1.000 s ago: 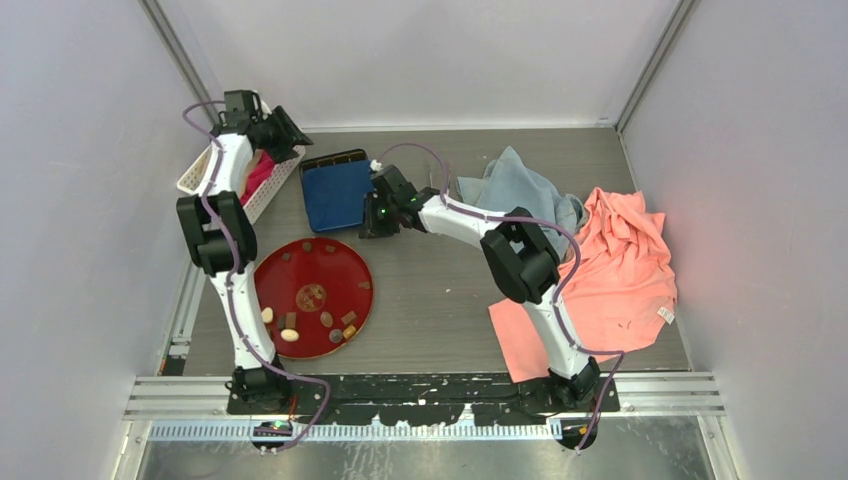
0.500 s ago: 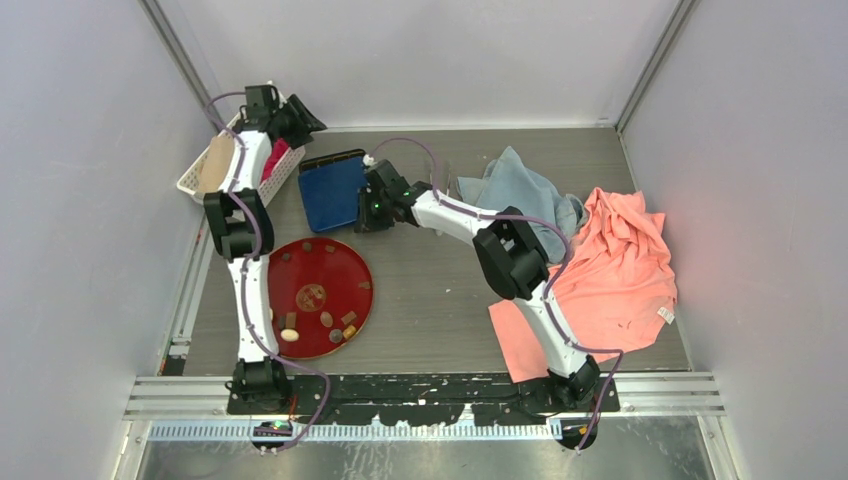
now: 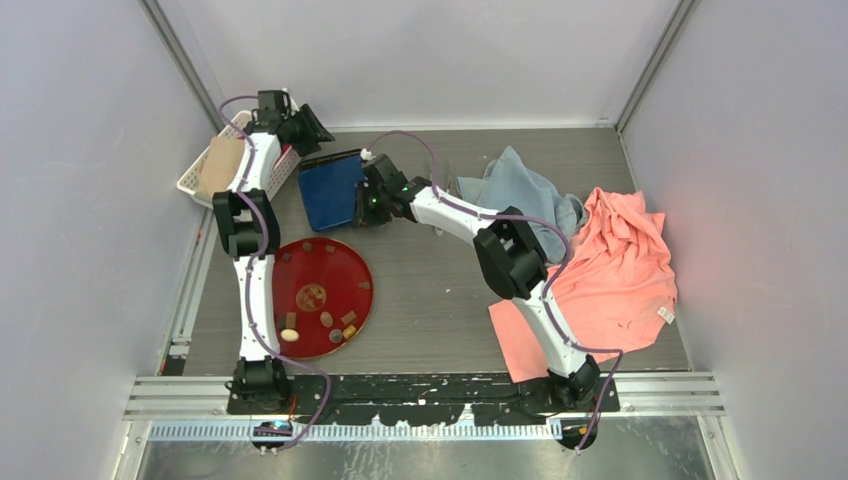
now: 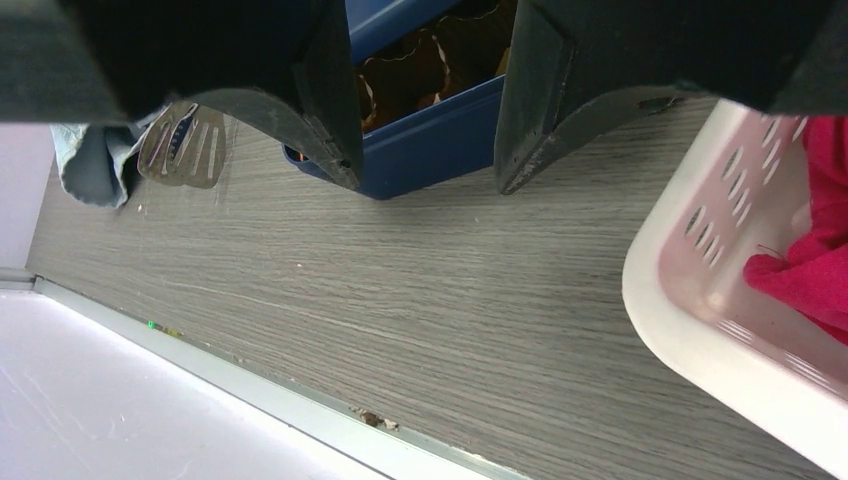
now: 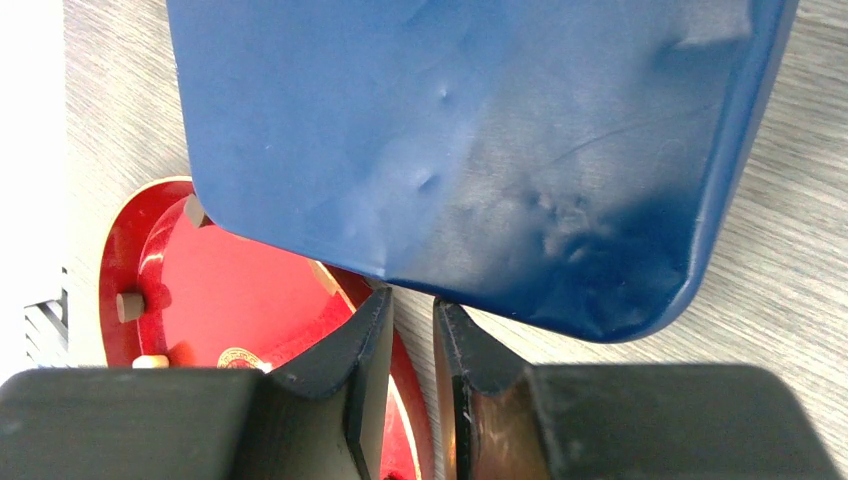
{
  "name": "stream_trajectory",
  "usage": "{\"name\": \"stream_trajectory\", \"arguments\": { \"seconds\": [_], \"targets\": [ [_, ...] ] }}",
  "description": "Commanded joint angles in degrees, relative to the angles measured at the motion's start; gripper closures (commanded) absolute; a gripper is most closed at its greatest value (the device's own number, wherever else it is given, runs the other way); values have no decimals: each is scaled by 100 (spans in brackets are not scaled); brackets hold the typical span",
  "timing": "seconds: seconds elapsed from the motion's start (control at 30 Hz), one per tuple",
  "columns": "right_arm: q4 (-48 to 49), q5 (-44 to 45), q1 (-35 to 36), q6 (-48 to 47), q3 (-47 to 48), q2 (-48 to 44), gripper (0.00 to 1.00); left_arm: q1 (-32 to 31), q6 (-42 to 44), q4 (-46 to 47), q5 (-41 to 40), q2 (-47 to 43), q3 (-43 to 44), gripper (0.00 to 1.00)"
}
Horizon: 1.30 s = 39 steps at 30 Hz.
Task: Pack the chocolate
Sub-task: Adjust the box lid on the packing box.
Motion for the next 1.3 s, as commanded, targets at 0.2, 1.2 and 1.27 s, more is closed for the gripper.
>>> {"name": "stream_trajectory", "arguments": {
  "seconds": [0.2, 1.2, 1.27],
  "targets": [
    [271, 4, 0, 139, 352, 60, 72, 3, 343, -270, 279, -61, -60, 49],
    [311, -25, -200, 362, 1155, 339, 70, 3, 597, -341, 657, -446, -806, 50],
    [346, -9, -203, 333, 1083, 212, 70, 3, 581, -356, 709, -459, -814, 50]
  ]
}}
